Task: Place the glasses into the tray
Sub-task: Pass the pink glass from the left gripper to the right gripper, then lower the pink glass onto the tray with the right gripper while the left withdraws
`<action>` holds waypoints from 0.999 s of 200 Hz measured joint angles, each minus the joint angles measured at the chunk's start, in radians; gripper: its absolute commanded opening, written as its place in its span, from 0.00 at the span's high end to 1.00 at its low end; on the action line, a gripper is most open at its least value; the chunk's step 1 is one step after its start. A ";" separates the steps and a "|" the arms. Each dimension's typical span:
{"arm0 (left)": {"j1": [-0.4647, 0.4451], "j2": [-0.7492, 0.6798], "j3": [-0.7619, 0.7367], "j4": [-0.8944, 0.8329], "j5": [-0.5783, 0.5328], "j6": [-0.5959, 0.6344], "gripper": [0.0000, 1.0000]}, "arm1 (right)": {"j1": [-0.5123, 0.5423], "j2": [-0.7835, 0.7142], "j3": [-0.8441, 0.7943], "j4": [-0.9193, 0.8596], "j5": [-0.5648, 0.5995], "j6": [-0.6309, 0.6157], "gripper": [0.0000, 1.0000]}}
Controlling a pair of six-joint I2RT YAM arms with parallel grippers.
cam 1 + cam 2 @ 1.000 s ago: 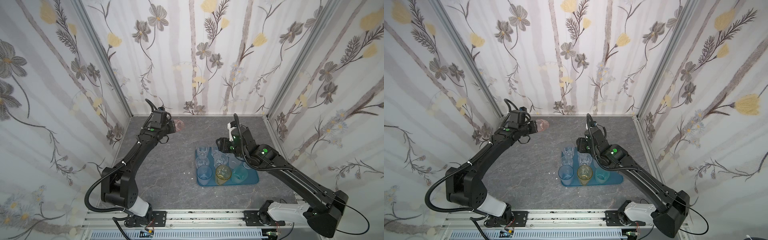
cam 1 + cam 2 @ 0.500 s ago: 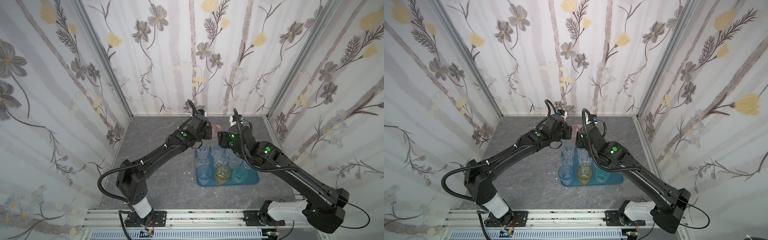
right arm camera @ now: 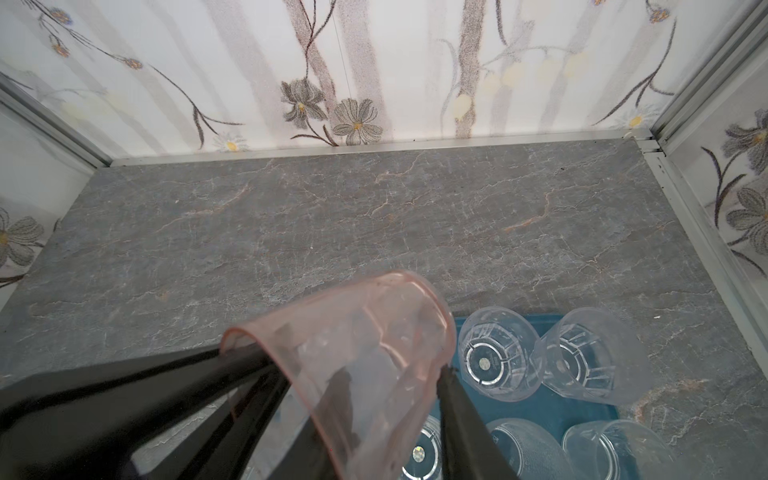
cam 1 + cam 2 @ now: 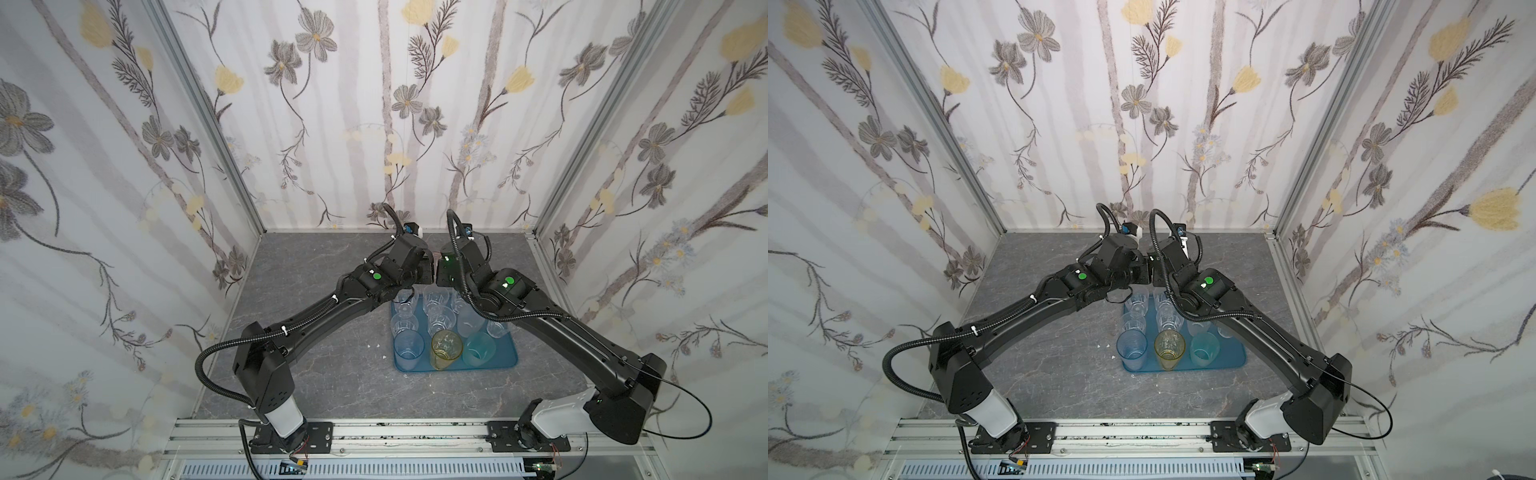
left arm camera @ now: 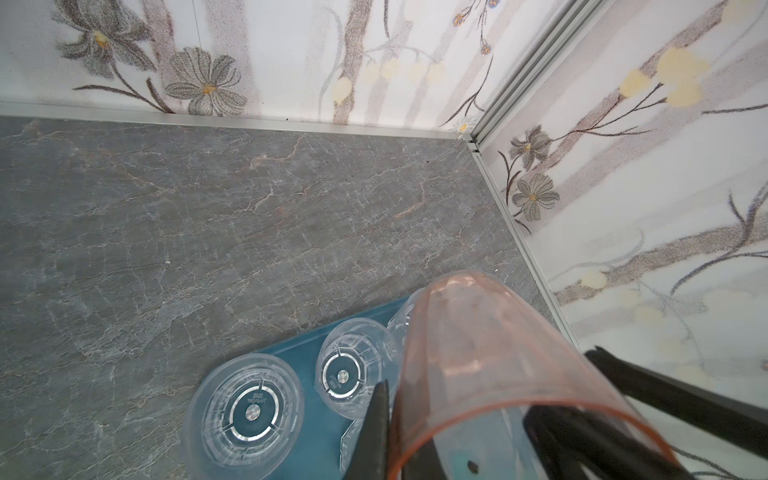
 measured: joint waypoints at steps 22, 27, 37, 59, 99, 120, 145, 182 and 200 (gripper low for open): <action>-0.008 -0.001 -0.002 -0.012 -0.032 -0.013 1.00 | -0.002 0.032 0.009 0.006 0.004 -0.024 0.75; -0.010 -0.001 -0.003 -0.019 -0.035 -0.016 1.00 | -0.003 0.037 0.009 0.000 0.000 -0.028 0.78; -0.014 -0.001 -0.003 -0.029 -0.042 -0.018 1.00 | -0.005 0.041 0.010 -0.008 -0.005 -0.039 0.82; -0.024 0.000 -0.002 -0.036 -0.045 -0.020 0.93 | -0.011 0.043 0.011 -0.035 -0.010 -0.051 0.89; -0.048 -0.006 0.013 -0.047 -0.030 -0.031 0.76 | -0.030 0.040 -0.003 -0.055 0.029 -0.044 0.94; -0.054 -0.019 0.019 -0.040 0.024 -0.032 0.65 | -0.044 0.030 -0.015 -0.047 0.029 -0.034 0.95; -0.066 -0.048 0.026 -0.045 0.065 -0.029 0.54 | -0.072 0.013 -0.034 -0.044 0.025 -0.021 0.95; -0.070 -0.129 -0.010 -0.005 0.109 0.006 0.41 | -0.127 -0.084 -0.058 -0.095 0.004 -0.020 0.96; -0.057 -0.170 -0.065 0.008 0.073 0.045 0.39 | -0.181 -0.175 -0.099 -0.146 -0.010 -0.019 0.96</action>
